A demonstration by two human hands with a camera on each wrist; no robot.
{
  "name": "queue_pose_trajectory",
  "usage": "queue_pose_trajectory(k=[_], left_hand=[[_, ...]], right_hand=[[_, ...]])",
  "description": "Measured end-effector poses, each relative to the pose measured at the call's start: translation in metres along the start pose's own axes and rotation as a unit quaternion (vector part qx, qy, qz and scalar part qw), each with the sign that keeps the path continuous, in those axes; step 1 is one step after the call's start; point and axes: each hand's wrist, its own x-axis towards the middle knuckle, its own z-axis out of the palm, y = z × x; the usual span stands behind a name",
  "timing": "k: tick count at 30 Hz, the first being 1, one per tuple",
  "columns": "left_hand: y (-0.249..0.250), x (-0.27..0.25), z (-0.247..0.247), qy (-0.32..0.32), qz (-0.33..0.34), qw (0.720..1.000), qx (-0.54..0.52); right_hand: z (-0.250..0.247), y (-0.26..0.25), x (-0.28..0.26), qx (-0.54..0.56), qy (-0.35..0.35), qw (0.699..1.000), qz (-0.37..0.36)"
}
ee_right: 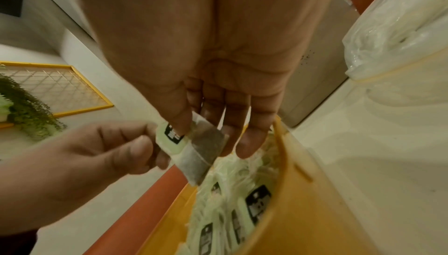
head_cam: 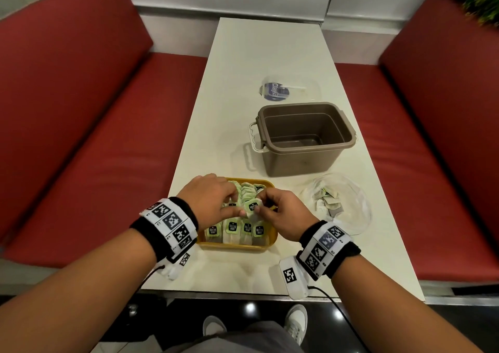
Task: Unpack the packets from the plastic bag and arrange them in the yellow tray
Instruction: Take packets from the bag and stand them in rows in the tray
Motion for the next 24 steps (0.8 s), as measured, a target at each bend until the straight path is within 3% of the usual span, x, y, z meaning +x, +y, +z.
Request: queue_pose_trajectory(k=[5,11,19,24], left_hand=[[0.014,0.001,-0.008,0.031,0.059,0.998,0.0],[0.014,-0.005,-0.01,0.073,0.046,0.994,-0.066],[-0.002,-0.009,-0.014,0.006,-0.025,0.997,-0.077],[-0.013,-0.017,-0.001,-0.157,-0.061,0.986,0.018]], right_hand=[[0.008,-0.008,0.0,0.008,-0.001,1.0,-0.023],[0.009,-0.013,0.0,-0.025,0.018,0.999,-0.043],[0.012,-0.02,0.001,-0.096,0.02,0.995,-0.036],[-0.004,0.001,0.007,-0.166,0.086,0.982,0.024]])
